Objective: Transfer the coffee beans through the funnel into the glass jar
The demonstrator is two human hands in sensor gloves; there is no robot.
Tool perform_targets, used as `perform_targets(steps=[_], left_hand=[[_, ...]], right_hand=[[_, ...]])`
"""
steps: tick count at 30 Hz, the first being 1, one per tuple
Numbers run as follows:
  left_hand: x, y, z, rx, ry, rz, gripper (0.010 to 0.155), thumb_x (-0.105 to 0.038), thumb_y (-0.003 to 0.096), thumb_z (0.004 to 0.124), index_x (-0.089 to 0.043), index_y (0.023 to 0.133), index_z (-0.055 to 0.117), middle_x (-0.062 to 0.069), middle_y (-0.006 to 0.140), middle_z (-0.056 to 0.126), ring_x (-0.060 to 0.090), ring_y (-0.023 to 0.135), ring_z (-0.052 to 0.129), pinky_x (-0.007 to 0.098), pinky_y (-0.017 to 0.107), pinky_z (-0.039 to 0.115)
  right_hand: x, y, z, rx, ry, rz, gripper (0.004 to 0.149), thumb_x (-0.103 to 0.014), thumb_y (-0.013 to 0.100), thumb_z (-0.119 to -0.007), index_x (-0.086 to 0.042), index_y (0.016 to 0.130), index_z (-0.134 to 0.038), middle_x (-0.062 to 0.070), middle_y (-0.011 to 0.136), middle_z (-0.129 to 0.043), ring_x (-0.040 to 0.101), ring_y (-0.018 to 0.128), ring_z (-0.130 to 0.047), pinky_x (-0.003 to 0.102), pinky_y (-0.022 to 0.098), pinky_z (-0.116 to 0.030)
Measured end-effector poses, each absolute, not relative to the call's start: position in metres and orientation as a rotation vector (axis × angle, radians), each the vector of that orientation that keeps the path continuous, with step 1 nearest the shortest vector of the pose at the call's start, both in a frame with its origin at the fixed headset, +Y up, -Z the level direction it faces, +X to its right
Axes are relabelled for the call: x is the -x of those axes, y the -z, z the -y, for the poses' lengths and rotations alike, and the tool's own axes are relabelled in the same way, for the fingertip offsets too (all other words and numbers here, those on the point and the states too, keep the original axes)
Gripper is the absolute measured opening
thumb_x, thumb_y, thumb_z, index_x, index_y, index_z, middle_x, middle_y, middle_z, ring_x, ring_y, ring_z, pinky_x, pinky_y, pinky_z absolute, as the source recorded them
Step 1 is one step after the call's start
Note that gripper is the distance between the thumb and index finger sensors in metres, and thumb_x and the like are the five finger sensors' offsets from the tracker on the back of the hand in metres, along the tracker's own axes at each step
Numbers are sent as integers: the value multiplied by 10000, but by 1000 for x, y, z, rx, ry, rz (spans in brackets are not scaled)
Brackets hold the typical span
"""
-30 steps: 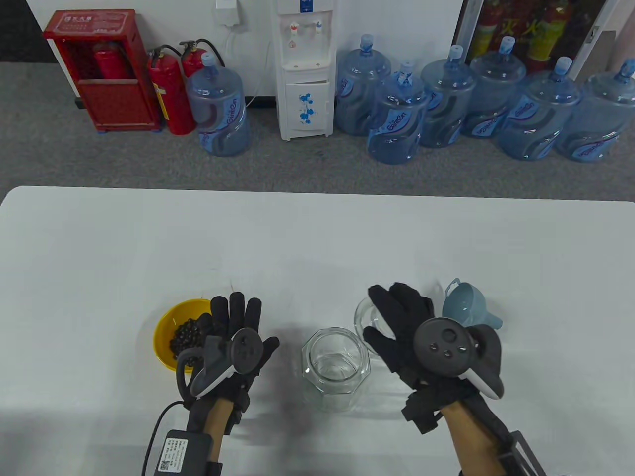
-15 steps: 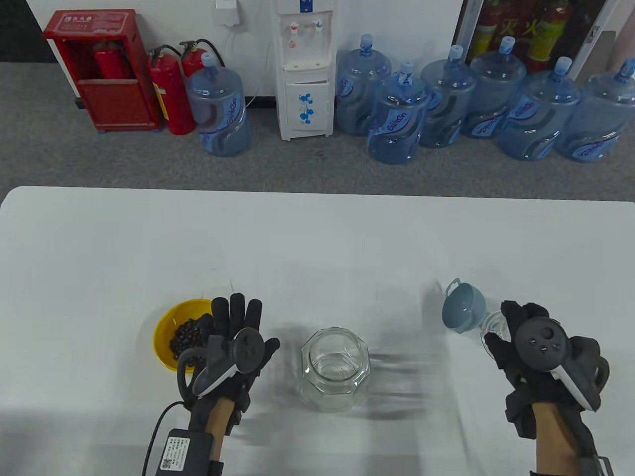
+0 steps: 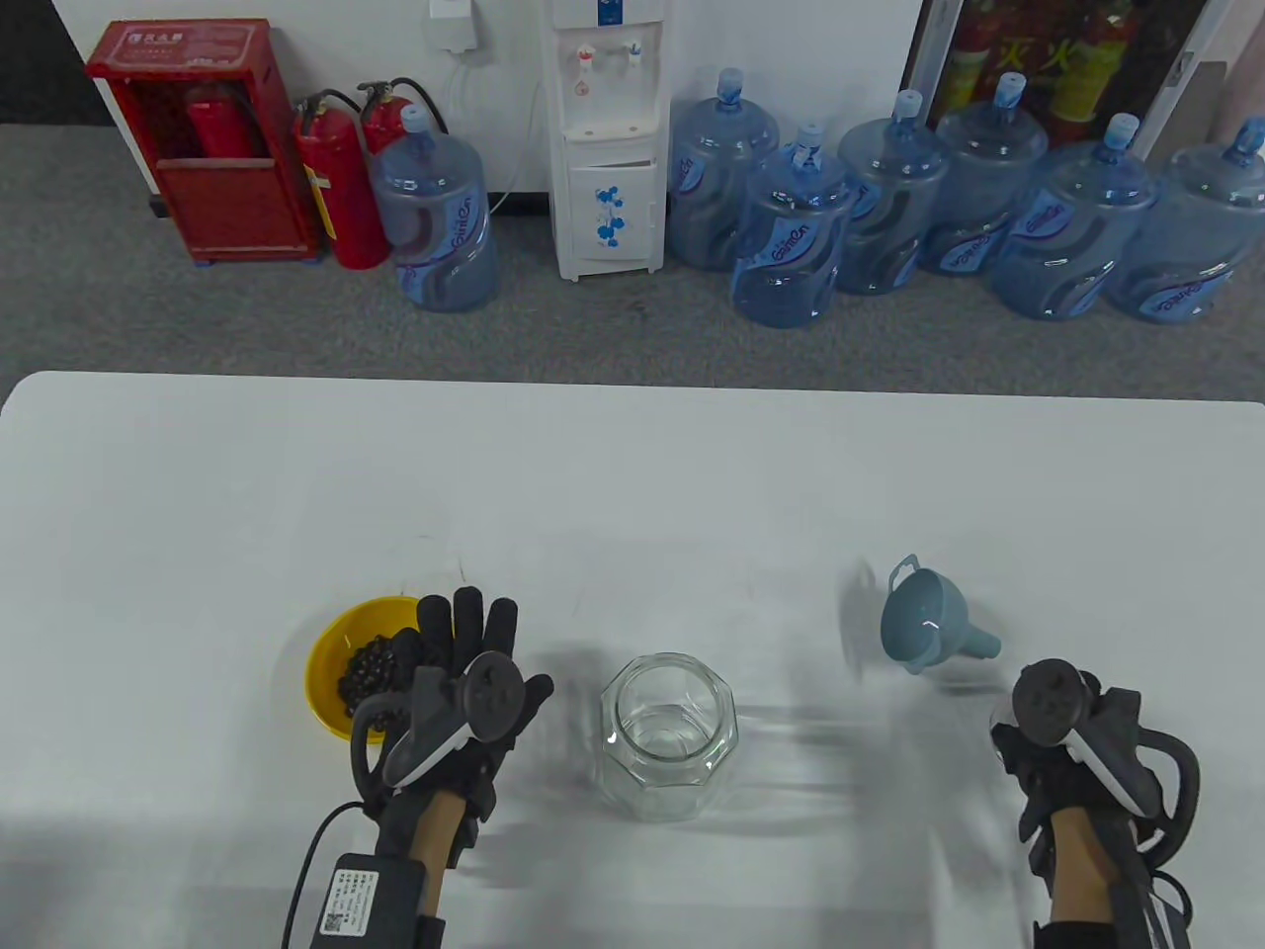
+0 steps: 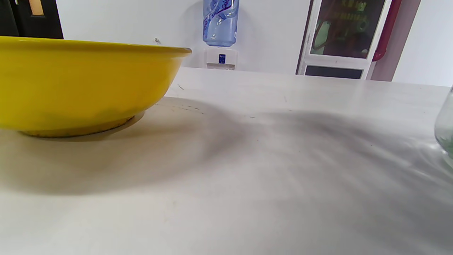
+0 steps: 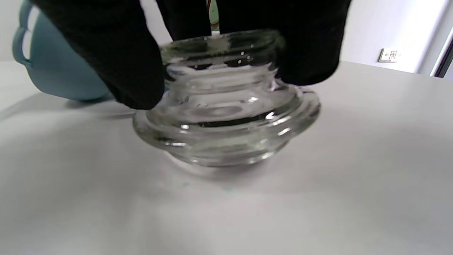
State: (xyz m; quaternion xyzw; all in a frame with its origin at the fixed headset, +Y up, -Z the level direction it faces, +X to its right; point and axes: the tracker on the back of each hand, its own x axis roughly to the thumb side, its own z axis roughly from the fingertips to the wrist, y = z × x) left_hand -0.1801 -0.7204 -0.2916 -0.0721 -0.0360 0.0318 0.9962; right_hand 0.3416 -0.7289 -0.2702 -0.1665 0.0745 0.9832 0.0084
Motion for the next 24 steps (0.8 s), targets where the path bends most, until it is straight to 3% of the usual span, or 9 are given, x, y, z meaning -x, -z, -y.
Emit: perform_targets(steps=[12, 17, 20, 22, 24], left_hand=[[183, 292, 721, 154, -66, 56, 793, -673, 533, 481, -316, 1162, 155, 49, 1200, 32, 398, 1070, -16, 560, 734, 112], [185, 292, 721, 153, -75, 53, 789, -673, 534, 480, -324, 1159, 150, 48, 1198, 27, 398, 1069, -18, 560, 734, 110], [187, 292, 720, 154, -80, 51, 789, -673, 534, 481, -323, 1160, 151, 50, 1199, 30, 398, 1069, -17, 560, 733, 110], [187, 292, 721, 158, -79, 51, 789, -673, 534, 480, -324, 1159, 150, 50, 1198, 29, 397, 1069, -18, 561, 733, 110], [186, 292, 721, 159, -80, 53, 790, -674, 534, 479, -326, 1158, 142, 50, 1194, 17, 400, 1066, -24, 563, 732, 107]], right_hand=[[-349, 269, 736, 532, -2999, -239, 708, -464, 587, -892, -177, 1157, -584, 256, 1172, -538, 447, 1009, -701, 547, 690, -768], [-348, 267, 739, 528, -3015, -269, 715, -466, 610, -840, -178, 1183, -522, 263, 1197, -477, 466, 1032, -653, 585, 719, -690], [-346, 266, 735, 523, -3006, -320, 747, -500, 617, -809, -178, 1207, -484, 261, 1235, -395, 480, 1104, -536, 640, 756, -580], [-344, 265, 728, 511, -2975, -265, 768, -530, 620, -782, -160, 1216, -469, 265, 1244, -360, 488, 1119, -488, 663, 764, -536], [-340, 264, 717, 481, -2975, -82, 680, -485, 641, -749, -161, 1195, -526, 242, 1238, -403, 467, 1112, -525, 654, 760, -552]])
